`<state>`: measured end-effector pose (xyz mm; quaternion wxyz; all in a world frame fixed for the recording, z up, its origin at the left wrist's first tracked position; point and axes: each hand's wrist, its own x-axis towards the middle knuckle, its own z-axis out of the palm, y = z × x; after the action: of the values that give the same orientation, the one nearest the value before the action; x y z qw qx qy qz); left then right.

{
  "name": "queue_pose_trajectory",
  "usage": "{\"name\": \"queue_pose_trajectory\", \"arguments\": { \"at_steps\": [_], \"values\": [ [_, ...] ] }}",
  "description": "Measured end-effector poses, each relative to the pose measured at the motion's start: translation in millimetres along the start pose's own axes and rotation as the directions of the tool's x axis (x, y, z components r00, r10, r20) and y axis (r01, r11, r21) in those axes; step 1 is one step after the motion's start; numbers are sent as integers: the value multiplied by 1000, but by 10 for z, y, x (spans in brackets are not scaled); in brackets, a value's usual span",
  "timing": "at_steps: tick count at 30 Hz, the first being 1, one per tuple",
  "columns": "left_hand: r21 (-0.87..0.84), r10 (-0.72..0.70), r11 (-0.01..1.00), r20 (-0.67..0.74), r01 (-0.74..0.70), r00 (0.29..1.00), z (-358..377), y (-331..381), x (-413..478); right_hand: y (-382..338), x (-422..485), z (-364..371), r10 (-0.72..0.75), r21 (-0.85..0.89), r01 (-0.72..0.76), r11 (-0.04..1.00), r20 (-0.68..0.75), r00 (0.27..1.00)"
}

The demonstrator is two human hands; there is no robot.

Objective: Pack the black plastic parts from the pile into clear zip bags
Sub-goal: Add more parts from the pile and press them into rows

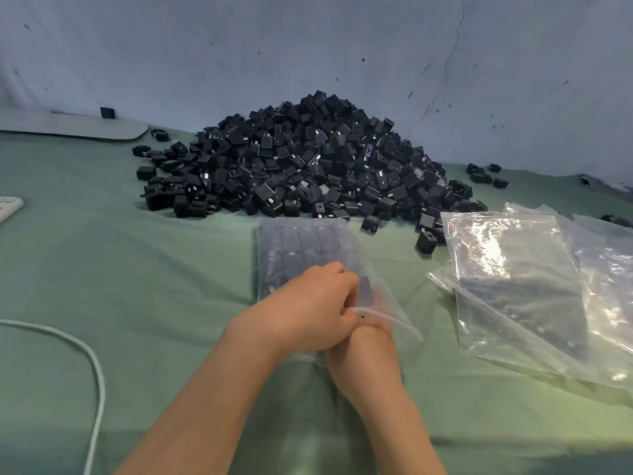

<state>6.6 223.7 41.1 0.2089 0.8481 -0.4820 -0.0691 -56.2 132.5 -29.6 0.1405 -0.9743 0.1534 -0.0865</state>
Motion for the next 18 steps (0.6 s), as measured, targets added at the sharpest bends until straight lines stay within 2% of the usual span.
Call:
{"name": "queue_pose_trajectory", "arguments": {
  "at_steps": [4,7,10,12,15,18],
  "values": [
    [25,-10,1000,99,8,995,22,-20,74,34,119,65,129,126,-127,984,-6,992],
    [-57,-43,997,149,52,988,5,-79,144,45,171,59,212,186,-209,960,6,977],
    [-184,-74,978,141,100,987,16,-124,256,85,208,60,203,36,-200,979,-105,973],
    [-197,-114,970,144,141,983,66,-119,375,93,228,51,197,72,-187,980,-178,964],
    [-133,-193,965,211,224,958,159,-128,472,113,214,35,194,96,-183,978,-123,973],
    [-74,-195,974,208,214,958,209,-182,476,146,214,49,168,19,-167,986,-96,981]
  ]
}}
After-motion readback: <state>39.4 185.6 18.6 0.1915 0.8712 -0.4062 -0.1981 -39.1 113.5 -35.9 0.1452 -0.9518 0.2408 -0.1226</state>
